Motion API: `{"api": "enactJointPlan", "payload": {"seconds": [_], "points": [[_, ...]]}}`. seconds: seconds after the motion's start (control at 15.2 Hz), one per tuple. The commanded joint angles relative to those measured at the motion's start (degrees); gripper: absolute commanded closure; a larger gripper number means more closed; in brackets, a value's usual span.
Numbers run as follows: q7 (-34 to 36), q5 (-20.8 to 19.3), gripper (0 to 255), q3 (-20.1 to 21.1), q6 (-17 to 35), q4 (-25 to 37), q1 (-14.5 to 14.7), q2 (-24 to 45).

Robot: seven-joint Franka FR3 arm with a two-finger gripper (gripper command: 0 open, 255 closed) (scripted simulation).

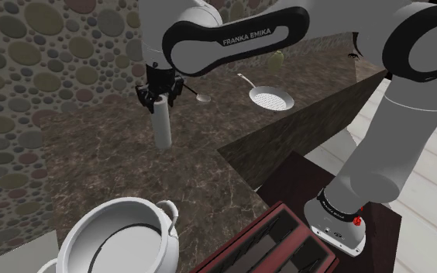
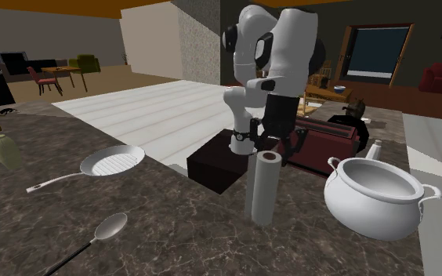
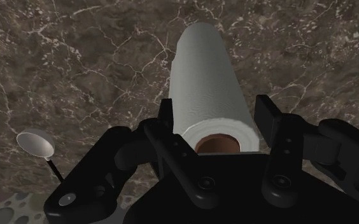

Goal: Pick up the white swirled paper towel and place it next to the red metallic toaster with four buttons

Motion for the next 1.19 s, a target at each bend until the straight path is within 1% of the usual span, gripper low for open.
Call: {"api": "enactJointPlan", "payload": {"seconds": [0.0,0.59,1.12], "points": [[-0.3,0.3,255,0.1,-1.4,1.1,0.0,-0.4],[-1.4,1.0,255,0.4,-8.1,7.6,0.3,-0.7],[-2.1,0.9,255,0.6,-14.6,14.7,0.9,0.1]]}}
